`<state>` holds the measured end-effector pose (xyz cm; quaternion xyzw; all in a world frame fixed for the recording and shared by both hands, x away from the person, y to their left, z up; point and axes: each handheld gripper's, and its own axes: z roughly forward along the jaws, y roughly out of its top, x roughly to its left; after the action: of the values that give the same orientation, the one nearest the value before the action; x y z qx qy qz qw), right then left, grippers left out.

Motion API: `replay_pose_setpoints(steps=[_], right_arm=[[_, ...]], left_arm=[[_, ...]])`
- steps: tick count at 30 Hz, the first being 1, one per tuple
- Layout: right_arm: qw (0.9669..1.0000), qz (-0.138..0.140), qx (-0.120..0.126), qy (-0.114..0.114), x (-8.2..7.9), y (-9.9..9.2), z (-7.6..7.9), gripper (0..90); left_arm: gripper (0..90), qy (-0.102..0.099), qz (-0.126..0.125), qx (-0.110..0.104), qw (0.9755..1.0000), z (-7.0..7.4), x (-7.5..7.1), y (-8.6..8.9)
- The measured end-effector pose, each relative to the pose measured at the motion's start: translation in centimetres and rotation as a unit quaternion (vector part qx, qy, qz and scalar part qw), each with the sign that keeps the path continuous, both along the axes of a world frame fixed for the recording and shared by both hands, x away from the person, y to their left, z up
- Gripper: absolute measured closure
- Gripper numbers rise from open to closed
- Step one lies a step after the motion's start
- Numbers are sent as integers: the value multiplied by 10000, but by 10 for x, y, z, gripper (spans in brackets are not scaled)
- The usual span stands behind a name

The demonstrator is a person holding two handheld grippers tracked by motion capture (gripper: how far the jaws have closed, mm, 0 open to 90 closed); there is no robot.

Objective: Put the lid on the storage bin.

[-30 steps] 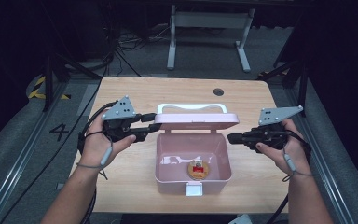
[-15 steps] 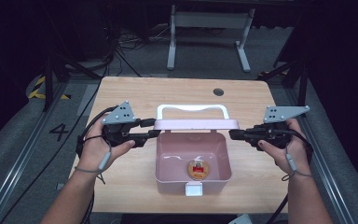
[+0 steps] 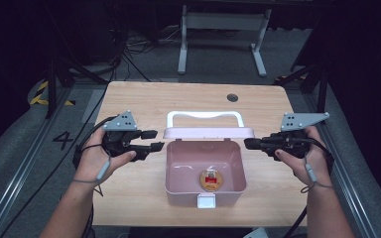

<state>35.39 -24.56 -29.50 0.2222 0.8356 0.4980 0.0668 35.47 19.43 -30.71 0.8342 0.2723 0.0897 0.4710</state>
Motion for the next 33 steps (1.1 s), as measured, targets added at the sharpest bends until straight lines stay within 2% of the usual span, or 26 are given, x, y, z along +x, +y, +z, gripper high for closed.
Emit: replay_pose_setpoints(steps=[3, 5, 7, 8, 9, 10, 12, 13, 15, 20, 23, 25, 26, 31, 33], right_arm=[[9999, 44, -80, 85, -2, 0, 0, 900], [9998, 96, -119, 121, -2, 0, 0, 900], [9997, 117, -151, 156, -3, -1, 0, 900], [9995, 156, -203, 193, -4, 0, 0, 900], [9995, 156, -203, 193, -4, 0, 0, 900], [9993, 191, -234, 218, -5, 1, 0, 900], [9991, 211, -272, 256, -6, 2, 0, 900], [9990, 226, -297, 251, -6, 2, 0, 900], [9987, 264, -319, 285, -6, 3, -1, 900], [9984, 289, -359, 331, -7, 3, -2, 900], [9980, 302, -411, 368, -7, 3, -2, 900], [9975, 348, -454, 405, -8, 3, -3, 900], [9971, 363, -523, 425, -8, 3, -3, 900], [9962, 401, -608, 468, -9, 4, -3, 900], [9957, 420, -664, 491, -10, 5, -4, 900]], left_arm=[[527, -7, 146, -123, 9998, -2, 4, 13], [527, -4, 351, -200, 9992, -5, 9, 25], [529, 16, 403, -181, 9990, -5, 11, 29], [534, 22, 556, -237, 9982, -9, 15, 37], [535, 22, 556, -237, 9982, -9, 15, 37], [535, 118, 672, -258, 9973, -14, 21, 45], [530, 155, 742, -225, 9969, -17, 24, 49], [520, 162, 923, -92, 9956, -25, 30, 55], [511, 176, 1006, -9, 9948, -31, 35, 60], [495, 209, 1087, 41, 9938, -38, 41, 67], [476, 175, 1046, 80, 9943, -41, 44, 72], [444, 250, 1045, 75, 9942, -45, 45, 75], [443, 219, 1053, 113, 9941, -45, 46, 77], [440, 324, 1156, 79, 9927, -50, 48, 83], [432, 428, 1207, 54, 9918, -56, 51, 87]])
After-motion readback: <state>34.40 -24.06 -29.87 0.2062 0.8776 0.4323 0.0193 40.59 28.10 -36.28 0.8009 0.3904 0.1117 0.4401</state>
